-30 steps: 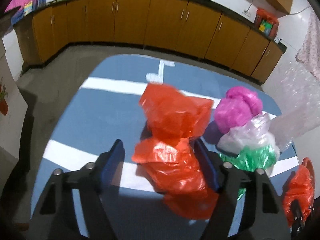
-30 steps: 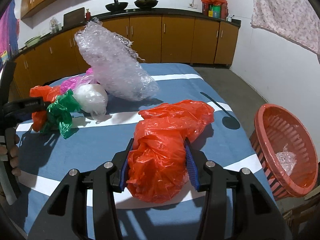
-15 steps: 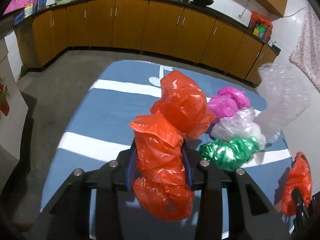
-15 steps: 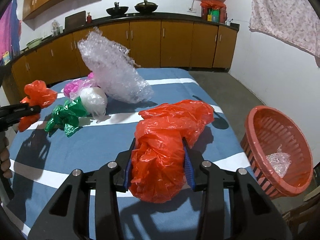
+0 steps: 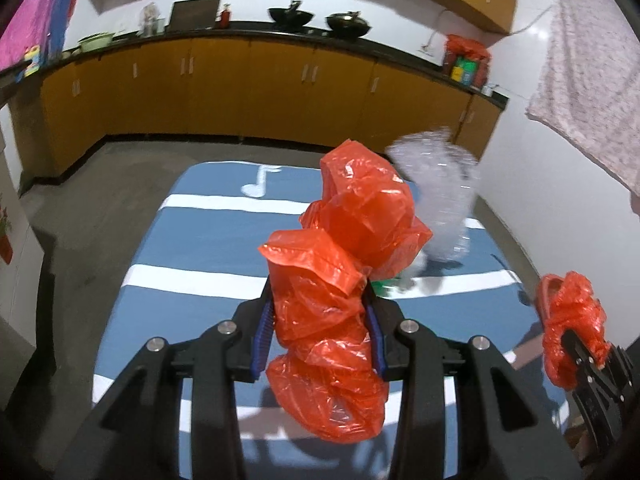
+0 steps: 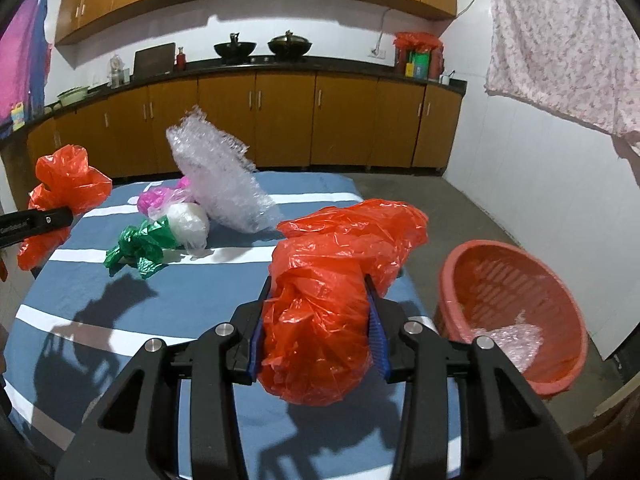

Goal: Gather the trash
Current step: 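Carry both orange bags over the red basket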

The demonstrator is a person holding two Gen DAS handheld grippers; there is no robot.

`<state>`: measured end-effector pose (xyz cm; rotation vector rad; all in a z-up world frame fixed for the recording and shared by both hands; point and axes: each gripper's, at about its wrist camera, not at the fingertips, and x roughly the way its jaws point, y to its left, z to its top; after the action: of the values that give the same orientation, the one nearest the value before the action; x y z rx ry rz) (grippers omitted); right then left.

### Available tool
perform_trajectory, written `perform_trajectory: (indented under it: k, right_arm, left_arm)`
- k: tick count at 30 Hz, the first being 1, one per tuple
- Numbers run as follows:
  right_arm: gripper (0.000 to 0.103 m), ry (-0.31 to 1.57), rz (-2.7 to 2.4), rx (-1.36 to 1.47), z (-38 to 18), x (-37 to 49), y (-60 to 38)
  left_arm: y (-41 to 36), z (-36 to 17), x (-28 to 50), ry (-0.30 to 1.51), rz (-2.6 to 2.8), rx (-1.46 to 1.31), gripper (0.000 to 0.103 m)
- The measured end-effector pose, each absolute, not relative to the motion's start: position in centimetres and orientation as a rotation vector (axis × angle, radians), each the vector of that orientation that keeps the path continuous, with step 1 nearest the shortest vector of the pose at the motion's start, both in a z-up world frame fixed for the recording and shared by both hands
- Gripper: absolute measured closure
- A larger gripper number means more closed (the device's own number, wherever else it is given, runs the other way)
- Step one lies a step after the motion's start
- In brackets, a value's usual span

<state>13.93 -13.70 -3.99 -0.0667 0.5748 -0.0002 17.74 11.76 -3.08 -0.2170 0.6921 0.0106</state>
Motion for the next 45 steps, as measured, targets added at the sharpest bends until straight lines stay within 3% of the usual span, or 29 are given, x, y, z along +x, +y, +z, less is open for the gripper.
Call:
perform_trajectory:
  k: [35, 45]
  right_arm:
    - [0.061, 0.525, -0.280, -0.140, -3.5, 10.1, -23.8]
    - [0.061, 0.541, -0.330, -0.005, -3.3, 9.9, -28.4]
  left_arm:
    - [-3.8, -1.9, 16.0, 0.665, -0.253, -0.052, 0.064]
    - [-9.2, -2.5, 16.6, 0.680, -0.344, -0.031, 0.064]
